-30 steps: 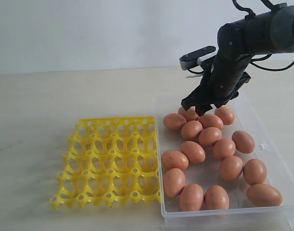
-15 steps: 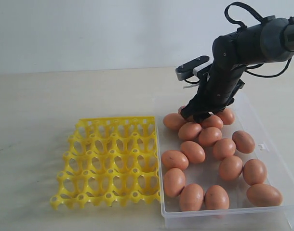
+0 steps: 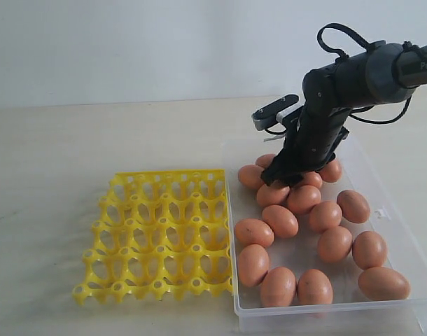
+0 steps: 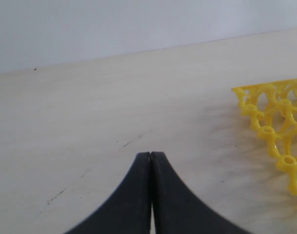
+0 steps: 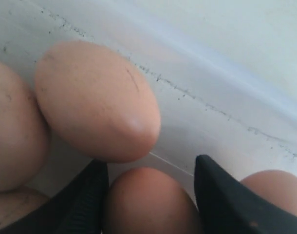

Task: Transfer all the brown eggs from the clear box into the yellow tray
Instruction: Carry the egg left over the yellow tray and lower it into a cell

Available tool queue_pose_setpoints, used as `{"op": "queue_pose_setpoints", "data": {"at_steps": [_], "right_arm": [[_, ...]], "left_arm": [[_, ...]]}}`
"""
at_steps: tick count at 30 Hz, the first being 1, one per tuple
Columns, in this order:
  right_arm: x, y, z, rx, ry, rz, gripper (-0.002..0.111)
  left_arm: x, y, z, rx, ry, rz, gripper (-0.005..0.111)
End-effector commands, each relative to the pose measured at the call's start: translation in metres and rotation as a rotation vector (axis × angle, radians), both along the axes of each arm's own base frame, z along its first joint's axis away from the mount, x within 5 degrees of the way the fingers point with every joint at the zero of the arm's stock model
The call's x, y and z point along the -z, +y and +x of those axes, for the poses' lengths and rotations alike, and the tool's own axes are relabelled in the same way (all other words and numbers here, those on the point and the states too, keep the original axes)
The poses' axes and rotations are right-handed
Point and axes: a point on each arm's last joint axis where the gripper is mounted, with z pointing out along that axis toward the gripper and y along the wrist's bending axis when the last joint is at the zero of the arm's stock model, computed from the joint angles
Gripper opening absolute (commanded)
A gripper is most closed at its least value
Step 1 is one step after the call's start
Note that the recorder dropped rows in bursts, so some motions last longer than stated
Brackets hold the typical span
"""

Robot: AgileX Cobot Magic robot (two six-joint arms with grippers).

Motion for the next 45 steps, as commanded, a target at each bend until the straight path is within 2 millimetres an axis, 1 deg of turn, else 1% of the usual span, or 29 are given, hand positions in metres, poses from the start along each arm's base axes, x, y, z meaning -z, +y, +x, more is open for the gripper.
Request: {"op": "queue_pose_setpoints", "data": {"at_steps": [1, 2, 3, 4, 6, 9, 13, 15, 18, 21, 22, 23, 25, 26, 29, 32, 35, 40, 45], "right_arm": [[-0.001, -0.002, 0.002, -0.009, -0.001, -0.01, 0.025], [-0.002, -0.002, 0.002, -0.009, -0.003, -0.01, 0.014], [-0.003, -0.002, 0.002, -0.009, -0.004, -0.01, 0.006], [-0.007, -0.002, 0.002, -0.009, -0.011, -0.007, 0.0], [-0.015, -0.002, 0.001, -0.013, -0.029, -0.002, 0.0], [-0.033, -0.002, 0.001, -0.013, -0.069, 0.011, 0.0], [-0.068, -0.002, -0.004, 0.002, -0.14, 0.061, 0.0], [-0.088, 0.0, -0.011, 0.036, -0.192, 0.147, 0.0], [-0.113, 0.013, -0.027, 0.051, -0.303, 0.287, 0.0], [-0.128, 0.032, -0.042, 0.051, -0.426, 0.422, 0.0], [-0.132, 0.038, -0.045, 0.053, -0.48, 0.466, 0.0], [-0.134, 0.047, -0.052, 0.05, -0.519, 0.512, 0.0], [-0.134, 0.061, -0.06, 0.037, -0.572, 0.563, 0.0], [-0.134, 0.072, -0.066, 0.023, -0.589, 0.593, 0.0], [-0.128, 0.098, -0.081, -0.02, -0.588, 0.641, 0.0], [-0.118, 0.125, -0.091, -0.077, -0.598, 0.676, 0.0], [-0.108, 0.145, -0.097, -0.096, -0.629, 0.735, 0.0], [-0.083, 0.171, -0.1, -0.154, -0.667, 0.813, 0.0], [-0.061, 0.192, -0.089, -0.192, -0.608, 0.871, 0.0]], "left_arm": [[-0.002, -0.001, 0.0, 0.007, -0.013, -0.012, 0.0], [-0.002, -0.001, 0.0, 0.007, -0.013, -0.012, 0.0], [-0.002, -0.001, 0.0, 0.007, -0.013, -0.012, 0.0], [-0.002, -0.001, 0.0, 0.007, -0.013, -0.012, 0.0], [-0.002, -0.001, 0.0, 0.007, -0.013, -0.012, 0.0], [-0.002, -0.001, 0.0, 0.007, -0.013, -0.012, 0.0], [-0.002, -0.001, 0.0, 0.007, -0.013, -0.012, 0.0], [-0.002, -0.001, 0.0, 0.007, -0.013, -0.012, 0.0], [-0.002, -0.001, 0.0, 0.007, -0.013, -0.012, 0.0], [-0.002, -0.001, 0.0, 0.007, -0.013, -0.012, 0.0], [-0.002, -0.001, 0.0, 0.007, -0.013, -0.012, 0.0], [-0.002, -0.001, 0.0, 0.007, -0.013, -0.012, 0.0], [-0.002, -0.001, 0.0, 0.007, -0.013, -0.012, 0.0], [-0.002, -0.001, 0.0, 0.007, -0.013, -0.012, 0.0], [-0.002, -0.001, 0.0, 0.007, -0.013, -0.012, 0.0], [-0.002, -0.001, 0.0, 0.007, -0.013, -0.012, 0.0], [-0.002, -0.001, 0.0, 0.007, -0.013, -0.012, 0.0], [-0.002, -0.001, 0.0, 0.007, -0.013, -0.012, 0.0], [-0.002, -0.001, 0.0, 0.007, -0.013, -0.012, 0.0]]}}
